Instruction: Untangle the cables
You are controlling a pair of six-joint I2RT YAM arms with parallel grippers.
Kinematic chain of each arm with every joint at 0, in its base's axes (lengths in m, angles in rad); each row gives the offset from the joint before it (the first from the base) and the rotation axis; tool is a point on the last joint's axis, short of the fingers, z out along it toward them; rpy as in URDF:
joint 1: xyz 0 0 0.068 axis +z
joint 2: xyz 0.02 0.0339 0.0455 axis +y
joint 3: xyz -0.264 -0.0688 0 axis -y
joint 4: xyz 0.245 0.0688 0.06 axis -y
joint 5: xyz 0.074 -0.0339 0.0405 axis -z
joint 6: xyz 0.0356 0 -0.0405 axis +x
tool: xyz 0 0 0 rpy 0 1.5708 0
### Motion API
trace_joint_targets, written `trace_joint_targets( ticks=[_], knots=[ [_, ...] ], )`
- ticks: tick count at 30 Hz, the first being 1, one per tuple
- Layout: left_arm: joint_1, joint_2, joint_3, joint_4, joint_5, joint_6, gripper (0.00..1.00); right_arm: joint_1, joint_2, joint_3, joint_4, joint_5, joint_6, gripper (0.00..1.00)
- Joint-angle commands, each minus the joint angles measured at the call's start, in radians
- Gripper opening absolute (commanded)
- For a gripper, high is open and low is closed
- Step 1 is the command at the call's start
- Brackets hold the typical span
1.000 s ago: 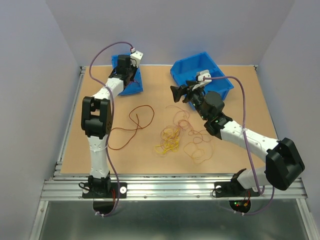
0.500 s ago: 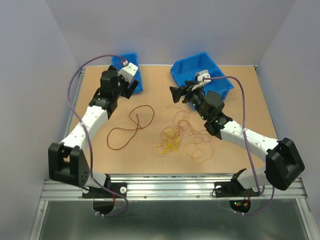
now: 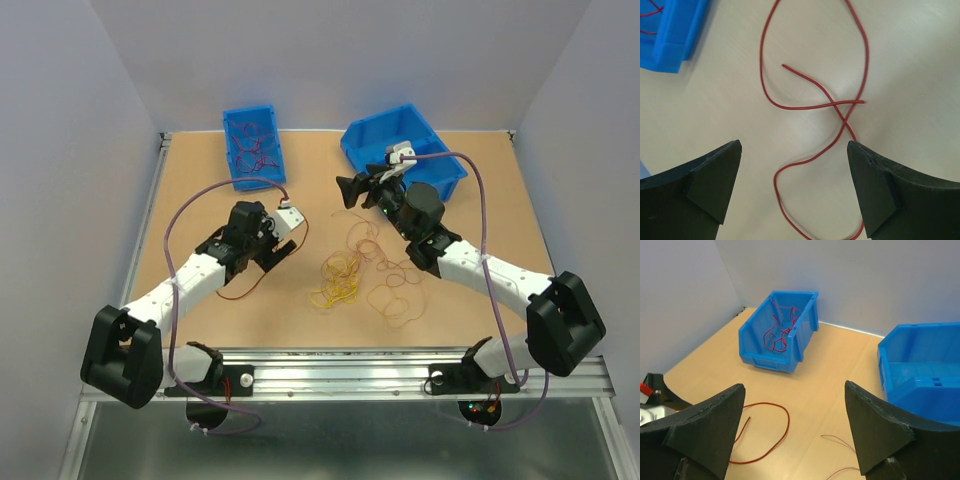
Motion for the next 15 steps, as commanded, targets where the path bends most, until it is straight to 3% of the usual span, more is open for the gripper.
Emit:
trace_joint_targets(
  ticks=[1, 6, 15],
  knots=[
    [-0.04, -0.019, -0.042, 0.024, 0.018, -0.014, 0.99, -0.004, -0.01, 0.034, 0.031, -0.005, -0.011, 0.85],
    [-0.065, 0.044, -0.053, 0.057, 0.045, 0.005, 0.99, -0.004, -0.014, 0.031, 0.03, -0.005, -0.015, 0.86],
    [-0.094, 0.12, -0.016, 0.087, 0.009, 0.18, 0.99, -0.004, -0.017, 0.028, 0.028, -0.01, -0.021, 0.86]
  ],
)
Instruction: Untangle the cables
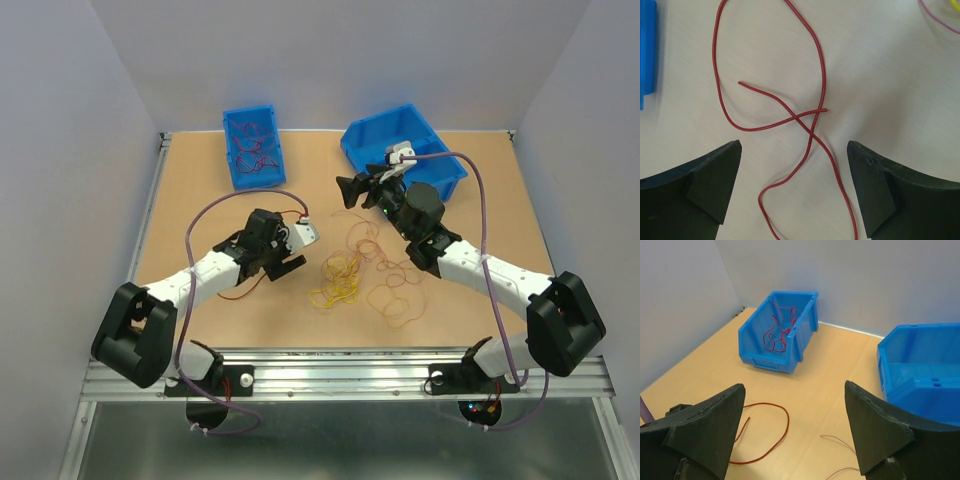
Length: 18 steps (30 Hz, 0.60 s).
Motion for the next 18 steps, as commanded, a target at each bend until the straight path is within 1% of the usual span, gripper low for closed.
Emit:
trace_joint_targets(
  ticks=[1, 7, 12, 13, 14, 17, 18],
  knots=[
    [-0.004, 0.04, 0.046, 0.017, -0.008, 0.088, 0.99, -0.004, -0.019, 0.026, 0.028, -0.011, -0.021, 0.86],
    [-0.004, 0.158, 0.107, -0.035, -0.02, 0.105, 0.99, -0.004, -0.03, 0.02, 0.027, -0.009, -0.021, 0.86],
    [-0.001, 0.204, 0.126, -0.022, -0.025, 0.125, 0.99, -0.006, -0.03, 0.019, 0.027, -0.015, -0.021, 0.86],
    [0.0, 0.216, 0.138, -0.025, -0.054, 0.119, 0.99, -0.004, -0.03, 0.019, 0.027, -0.015, -0.021, 0.86],
    [0.008, 0.222, 0.144, -0.029, -0.054, 0.112, 0.99, -0.006, -0.032, 0.019, 0.027, -0.014, -0.023, 0.86],
    [0.032, 0.25, 0.175, -0.054, -0.037, 0.082, 0.93, -0.004, -0.036, 0.013, 0.025, -0.015, -0.023, 0.86],
    [0.038, 0.258, 0.183, -0.074, -0.037, 0.079, 0.88, -0.004, -0.039, 0.011, 0.025, -0.014, -0.023, 0.86]
  ],
)
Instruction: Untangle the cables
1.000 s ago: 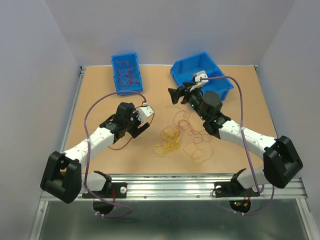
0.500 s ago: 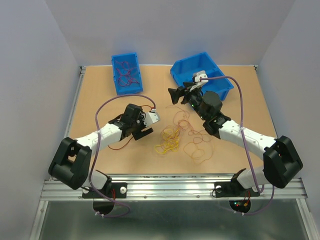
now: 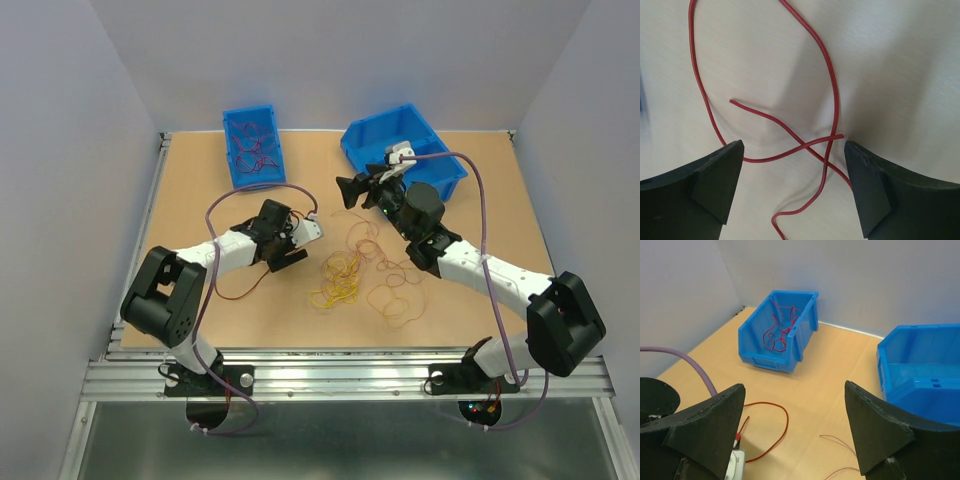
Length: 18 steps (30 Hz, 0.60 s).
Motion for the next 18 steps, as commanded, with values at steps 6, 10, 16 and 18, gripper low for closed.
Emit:
trace_joint_targets(
  ticks=[6, 10, 16, 18],
  knots=[
    [0.055, 0.086, 0.077, -0.114, 0.062, -0.027, 0.73, -0.006, -0.048, 0.005, 0.028, -0.009, -0.016, 0.86],
    [0.078, 0.132, 0.103, -0.167, 0.111, -0.021, 0.57, -0.004, -0.048, 0.005, 0.028, -0.01, -0.015, 0.86],
    [0.081, 0.204, 0.133, -0.272, 0.206, 0.008, 0.4, -0.004, -0.047, 0.005, 0.028, -0.012, -0.016, 0.86],
    [0.087, 0.227, 0.146, -0.299, 0.231, 0.014, 0.27, -0.004, -0.048, 0.005, 0.029, -0.013, -0.016, 0.86]
  ],
)
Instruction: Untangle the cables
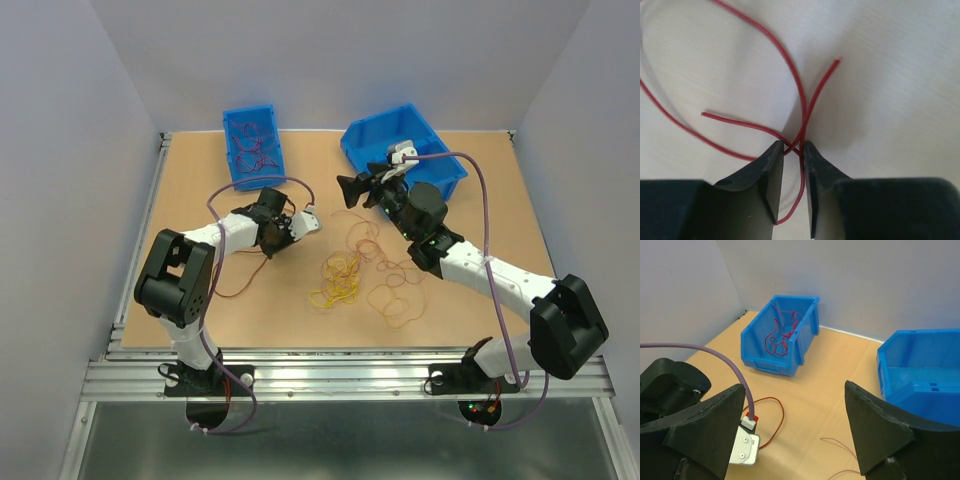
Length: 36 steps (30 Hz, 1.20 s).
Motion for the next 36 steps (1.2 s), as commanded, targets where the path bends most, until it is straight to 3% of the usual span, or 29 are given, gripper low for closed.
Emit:
trace_joint_targets(
  ticks=[1, 11, 20, 32, 36],
  knots=[
    [0.018, 0.086, 0.004, -0.148, 0.093, 0.009, 0.01, -0.004, -0.031, 0.004, 0.029, -0.01, -0.016, 0.86],
    [0.066, -0.01, 0.119, -0.172, 0.157, -0.051, 0.0, -0.004, -0.039, -0.004, 0.029, -0.004, -0.019, 0.86],
    [0.178, -0.039, 0.452, -0.241, 0.286, -0.224, 0.0, -0.006, -0.039, -0.004, 0.029, 0.005, -0.022, 0.86],
    [0.274, 0.083, 0.995, -0.203, 0.209, -0.519, 0.0, -0.006, -0.039, -0.004, 0.029, 0.008, -0.022, 0.86],
    [0.282, 0.083, 1.064, -0.097, 0.147, -0.594, 0.0, -0.006, -0.042, -0.005, 0.031, 0.002, -0.021, 0.86]
  ],
)
